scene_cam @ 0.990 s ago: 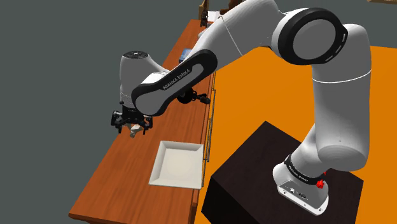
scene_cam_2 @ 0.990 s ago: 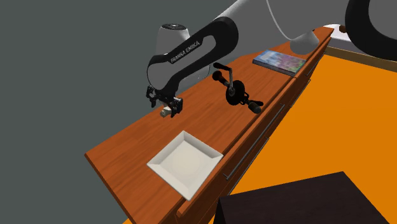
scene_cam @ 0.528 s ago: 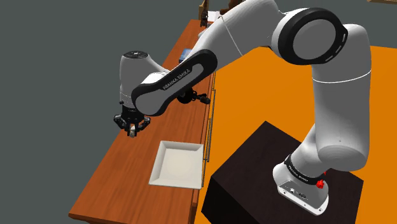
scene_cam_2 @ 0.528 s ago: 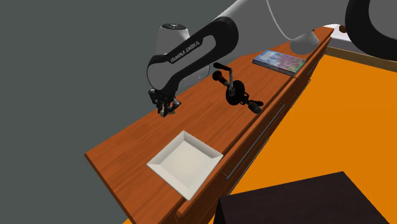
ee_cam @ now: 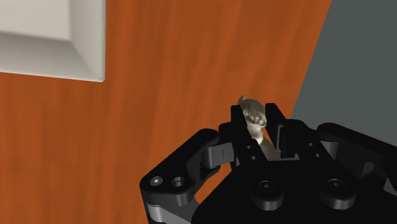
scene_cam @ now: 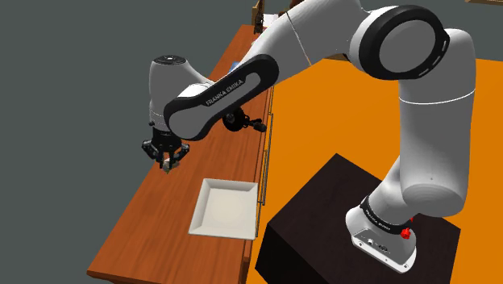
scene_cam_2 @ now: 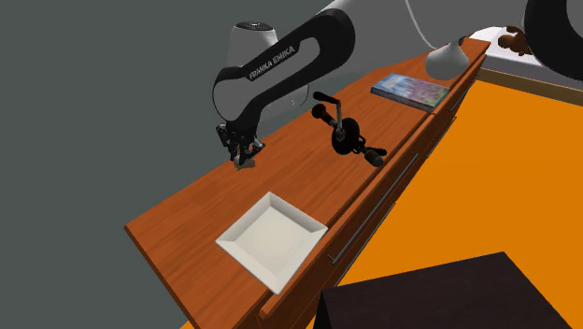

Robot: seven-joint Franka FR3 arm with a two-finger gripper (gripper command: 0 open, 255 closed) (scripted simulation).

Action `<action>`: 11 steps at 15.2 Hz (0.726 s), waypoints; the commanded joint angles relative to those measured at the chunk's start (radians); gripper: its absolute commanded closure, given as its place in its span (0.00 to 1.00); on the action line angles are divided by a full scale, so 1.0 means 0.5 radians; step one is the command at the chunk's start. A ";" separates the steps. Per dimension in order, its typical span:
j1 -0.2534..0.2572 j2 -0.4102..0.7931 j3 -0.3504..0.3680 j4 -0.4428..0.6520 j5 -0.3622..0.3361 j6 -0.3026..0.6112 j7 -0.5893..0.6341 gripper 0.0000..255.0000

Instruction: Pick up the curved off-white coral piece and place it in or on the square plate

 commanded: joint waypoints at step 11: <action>-0.038 -0.164 0.052 0.095 0.073 -0.250 -0.018 1.00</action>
